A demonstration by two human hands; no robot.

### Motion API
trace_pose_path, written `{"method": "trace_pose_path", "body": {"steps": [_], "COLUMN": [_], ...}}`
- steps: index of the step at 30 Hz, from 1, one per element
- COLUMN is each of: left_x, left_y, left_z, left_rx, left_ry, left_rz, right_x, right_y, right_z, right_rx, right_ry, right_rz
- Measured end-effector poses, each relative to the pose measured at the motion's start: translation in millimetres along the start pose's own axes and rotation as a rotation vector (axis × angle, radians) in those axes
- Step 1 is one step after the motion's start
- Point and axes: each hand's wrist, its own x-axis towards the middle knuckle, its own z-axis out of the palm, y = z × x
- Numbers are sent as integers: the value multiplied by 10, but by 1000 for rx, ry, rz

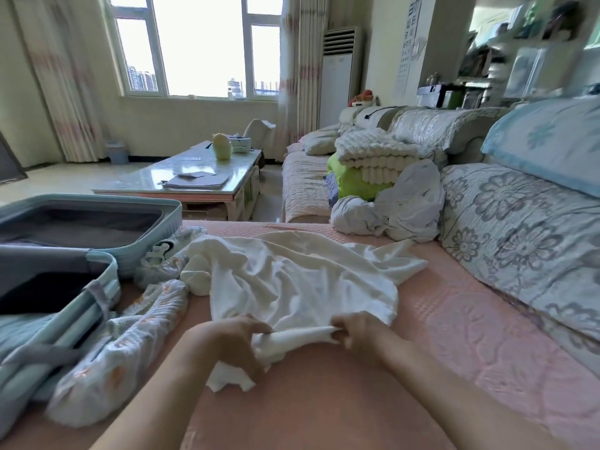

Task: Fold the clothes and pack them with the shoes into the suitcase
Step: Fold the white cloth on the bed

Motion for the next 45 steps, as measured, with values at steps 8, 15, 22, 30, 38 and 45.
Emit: {"method": "trace_pose_path", "body": {"steps": [8,15,22,30,38,45], "left_x": [-408,-353,-164,-150,87,222], "left_y": [236,288,31,144,-53,-389], "left_z": [79,156,257,185,99,167], "left_rx": [-366,-392,57,-306,-5,-234], "left_ry": [-66,-205,79,108,463,522], "left_rz": [94,202,167,260,-5,-189], "right_x": [-372,-330,-490,-442,-158,151], "right_y": [195,218,-460,-503,-203,-693], "right_z": [-395,-249,30,26,-312,-14], "right_rx": [-117,-404,135,-163,-272,484], "right_ry": [150,63,-267,-204,-162,61], "right_rz": [208,166,-205,-165,77,-137]}}
